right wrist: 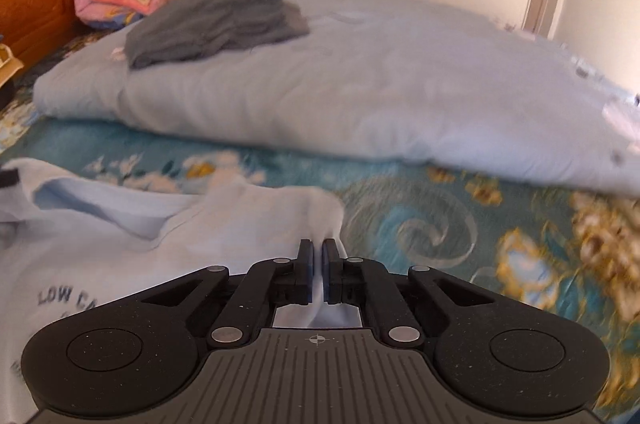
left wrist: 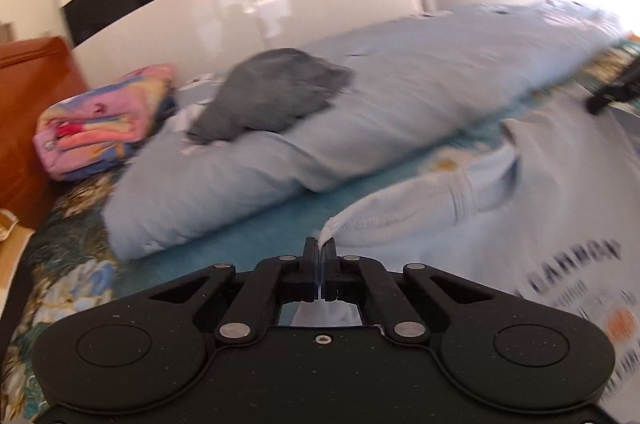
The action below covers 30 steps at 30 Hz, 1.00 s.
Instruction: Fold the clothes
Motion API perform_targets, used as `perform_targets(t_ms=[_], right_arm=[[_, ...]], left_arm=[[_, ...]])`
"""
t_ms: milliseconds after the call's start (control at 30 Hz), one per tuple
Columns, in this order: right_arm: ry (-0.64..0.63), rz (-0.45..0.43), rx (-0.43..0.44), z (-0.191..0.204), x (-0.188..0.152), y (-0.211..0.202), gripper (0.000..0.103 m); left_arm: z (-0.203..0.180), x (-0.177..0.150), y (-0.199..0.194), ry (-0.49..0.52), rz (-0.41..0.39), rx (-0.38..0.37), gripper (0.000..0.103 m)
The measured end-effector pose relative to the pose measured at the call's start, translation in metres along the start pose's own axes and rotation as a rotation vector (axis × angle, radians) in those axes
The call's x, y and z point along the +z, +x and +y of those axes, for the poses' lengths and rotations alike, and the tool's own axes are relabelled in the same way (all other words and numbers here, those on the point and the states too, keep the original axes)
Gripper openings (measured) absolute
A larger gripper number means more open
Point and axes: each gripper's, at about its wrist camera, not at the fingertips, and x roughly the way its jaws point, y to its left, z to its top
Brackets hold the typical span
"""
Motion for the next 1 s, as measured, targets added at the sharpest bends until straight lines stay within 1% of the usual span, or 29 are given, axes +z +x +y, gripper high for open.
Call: perform_targets(t_ms=[67, 167, 233, 267, 333, 400, 433, 467, 500, 567, 633, 700, 733, 800, 833, 867, 900, 1000], right_arm=[[0.002, -0.014, -0.025, -0.006, 0.014, 0.007, 0.002], [0.032, -0.006, -0.027, -0.015, 0.025, 0.021, 0.002], [0.045, 0.002, -0.015, -0.019, 0.023, 0.027, 0.002], [0.047, 0.008, -0.005, -0.021, 0.02, 0.028, 0.002], [0.042, 0.025, 0.007, -0.026, 0.009, 0.025, 0.002], [0.051, 0.044, 0.017, -0.034, -0.005, 0.015, 0.003], [0.065, 0.049, 0.025, -0.039, -0.012, 0.007, 0.003], [0.076, 0.052, 0.032, -0.043, -0.02, -0.002, 0.003], [0.082, 0.052, 0.038, -0.045, -0.029, -0.013, 0.003], [0.094, 0.053, 0.049, -0.05, -0.047, -0.036, 0.006], [0.106, 0.054, 0.06, -0.054, -0.065, -0.058, 0.008], [0.116, 0.061, 0.062, -0.053, -0.086, -0.08, 0.013], [0.119, 0.07, 0.058, -0.052, -0.098, -0.09, 0.017], [0.122, 0.099, 0.041, -0.046, -0.121, -0.105, 0.022], [0.126, 0.114, 0.032, -0.044, -0.133, -0.11, 0.031], [0.132, 0.13, 0.022, -0.041, -0.144, -0.115, 0.037], [0.14, 0.146, 0.009, -0.039, -0.154, -0.119, 0.037], [0.151, 0.184, -0.018, -0.033, -0.178, -0.128, 0.037]], left_arm=[[0.012, 0.012, 0.019, -0.043, 0.037, 0.047, 0.0], [0.013, 0.02, 0.049, -0.038, 0.086, 0.093, 0.0], [0.009, 0.019, 0.068, -0.022, 0.129, 0.137, 0.0], [0.008, 0.018, 0.075, -0.03, 0.156, 0.146, 0.0], [0.009, 0.014, 0.082, -0.072, 0.196, 0.134, 0.002], [0.007, 0.01, 0.076, -0.091, 0.201, 0.116, 0.011], [0.006, 0.008, 0.07, -0.08, 0.199, 0.11, 0.016], [0.004, 0.007, 0.063, -0.062, 0.194, 0.105, 0.025], [0.002, 0.005, 0.052, -0.044, 0.175, 0.107, 0.033], [-0.002, 0.0, 0.025, -0.014, 0.126, 0.112, 0.04], [-0.004, -0.005, -0.004, -0.008, 0.074, 0.118, 0.044], [-0.004, -0.014, -0.038, -0.04, 0.028, 0.136, 0.051], [-0.003, -0.018, -0.054, -0.074, 0.01, 0.14, 0.052], [0.001, -0.032, -0.088, -0.186, -0.012, 0.13, 0.055], [0.003, -0.04, -0.103, -0.24, -0.02, 0.119, 0.056], [0.003, -0.047, -0.118, -0.281, -0.028, 0.111, 0.058], [0.003, -0.055, -0.133, -0.318, -0.038, 0.103, 0.06], [-0.005, -0.078, -0.173, -0.324, -0.052, 0.076, 0.064]])
